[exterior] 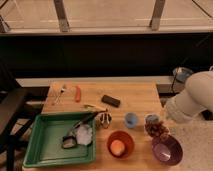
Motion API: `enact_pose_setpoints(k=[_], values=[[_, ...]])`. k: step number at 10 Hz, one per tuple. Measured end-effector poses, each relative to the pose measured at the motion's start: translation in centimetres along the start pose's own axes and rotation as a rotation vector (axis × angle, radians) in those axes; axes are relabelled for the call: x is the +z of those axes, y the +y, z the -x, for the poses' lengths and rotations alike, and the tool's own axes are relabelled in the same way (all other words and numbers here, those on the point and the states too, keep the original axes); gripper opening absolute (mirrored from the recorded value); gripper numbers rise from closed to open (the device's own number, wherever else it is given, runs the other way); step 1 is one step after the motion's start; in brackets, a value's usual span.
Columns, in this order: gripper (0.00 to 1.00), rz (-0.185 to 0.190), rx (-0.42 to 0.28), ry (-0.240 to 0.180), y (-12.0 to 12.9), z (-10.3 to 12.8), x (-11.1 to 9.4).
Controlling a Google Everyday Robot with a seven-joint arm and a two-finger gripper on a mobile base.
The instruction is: Place grapes in purple bowl
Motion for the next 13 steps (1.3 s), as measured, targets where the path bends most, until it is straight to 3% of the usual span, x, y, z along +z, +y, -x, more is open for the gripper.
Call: enact_pose_setpoints(k=[3,4,8,11,13], values=[[0.01,0.045,0.146,-0.007,4.8,-3.8,2.3],[0.06,0.048,0.177,-0.017,5.8,-4.5,3.5],[0.46,0.051,0.214,-0.055,6.0,-4.1,6.5],[0.75,0.039,0.231,-0.080,5.7,-4.0,7.6],[0.80,0.039,0.231,-0.091,5.6,-3.8,7.8]])
